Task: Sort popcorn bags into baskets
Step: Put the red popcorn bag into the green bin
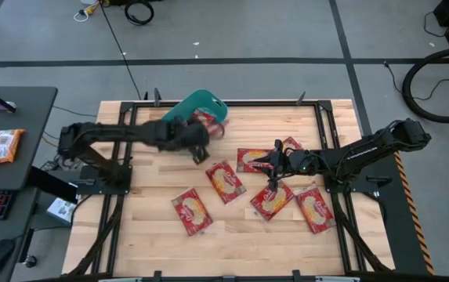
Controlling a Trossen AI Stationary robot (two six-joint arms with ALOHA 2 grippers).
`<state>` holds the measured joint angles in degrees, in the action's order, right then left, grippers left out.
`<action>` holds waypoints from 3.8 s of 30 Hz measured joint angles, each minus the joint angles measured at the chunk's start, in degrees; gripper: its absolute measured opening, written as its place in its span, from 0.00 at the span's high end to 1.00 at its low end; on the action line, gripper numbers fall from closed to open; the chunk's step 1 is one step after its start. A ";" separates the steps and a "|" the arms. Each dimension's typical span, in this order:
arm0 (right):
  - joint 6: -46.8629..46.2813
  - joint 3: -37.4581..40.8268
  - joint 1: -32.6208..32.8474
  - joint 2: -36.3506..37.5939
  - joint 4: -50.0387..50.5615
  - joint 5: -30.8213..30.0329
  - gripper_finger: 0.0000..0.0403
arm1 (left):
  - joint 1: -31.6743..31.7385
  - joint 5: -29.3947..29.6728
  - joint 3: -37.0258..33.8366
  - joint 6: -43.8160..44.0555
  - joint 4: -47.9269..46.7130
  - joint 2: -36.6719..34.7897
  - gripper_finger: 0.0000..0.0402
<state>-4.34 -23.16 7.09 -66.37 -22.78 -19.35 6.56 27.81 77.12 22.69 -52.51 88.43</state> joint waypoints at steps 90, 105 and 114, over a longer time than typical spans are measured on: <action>-1.68 0.00 0.39 0.00 0.52 1.46 0.72 | -17.65 -9.86 -12.49 -58.41 34.21 22.82 0.71; -1.70 0.00 0.67 0.00 1.01 1.46 0.72 | -17.69 -9.04 -9.86 -54.37 29.41 20.28 0.99; -1.47 0.00 1.40 0.00 0.54 0.99 0.72 | -16.52 -5.38 -5.03 -50.09 22.06 12.14 1.00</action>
<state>-5.81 -23.16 8.49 -66.37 -22.24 -18.36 -9.96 22.44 72.10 -27.40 -30.45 100.56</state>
